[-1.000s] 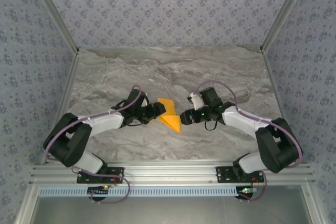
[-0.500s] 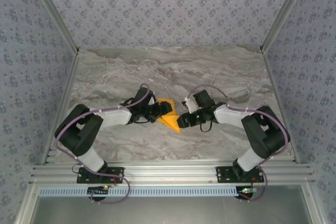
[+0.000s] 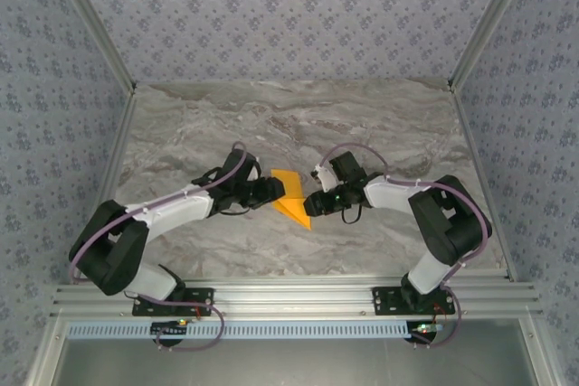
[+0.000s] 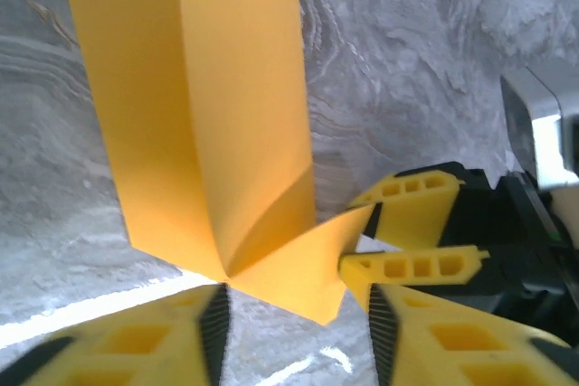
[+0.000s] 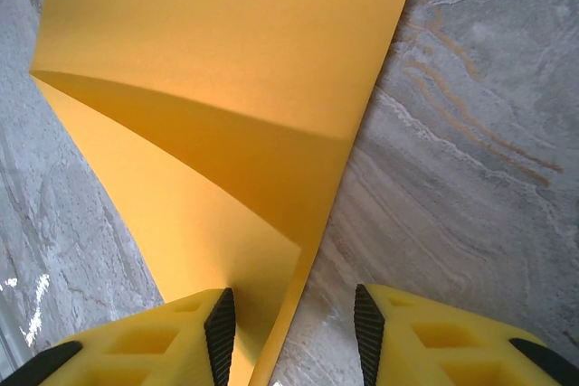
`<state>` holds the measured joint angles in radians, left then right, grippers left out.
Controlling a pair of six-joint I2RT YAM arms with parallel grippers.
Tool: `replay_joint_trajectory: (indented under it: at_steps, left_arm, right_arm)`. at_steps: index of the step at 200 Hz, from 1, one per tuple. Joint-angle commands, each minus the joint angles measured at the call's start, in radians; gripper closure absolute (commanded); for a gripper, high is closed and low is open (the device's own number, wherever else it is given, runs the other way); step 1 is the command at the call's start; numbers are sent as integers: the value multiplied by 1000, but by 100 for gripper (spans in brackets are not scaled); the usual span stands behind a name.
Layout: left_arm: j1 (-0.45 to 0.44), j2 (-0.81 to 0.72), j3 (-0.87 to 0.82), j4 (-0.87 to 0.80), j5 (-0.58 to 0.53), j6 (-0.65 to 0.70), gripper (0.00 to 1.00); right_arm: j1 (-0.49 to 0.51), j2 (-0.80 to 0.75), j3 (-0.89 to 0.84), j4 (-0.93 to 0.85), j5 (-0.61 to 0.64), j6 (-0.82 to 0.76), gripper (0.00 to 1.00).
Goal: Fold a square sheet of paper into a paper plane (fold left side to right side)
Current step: Third fold the triangle at the center of the table.
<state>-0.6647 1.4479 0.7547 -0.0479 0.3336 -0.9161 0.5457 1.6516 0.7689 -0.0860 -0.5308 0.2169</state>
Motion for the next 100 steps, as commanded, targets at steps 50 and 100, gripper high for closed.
replay_joint_trajectory:
  at_steps: [50,100]
  left_arm:
    - [-58,157,105,70,144,59,76]
    - [-58,279,176,1,103,116,79]
  right_arm:
    - [6,14,26,-23,16,-13,56]
    - [6,-8,33,-56,29,2,56]
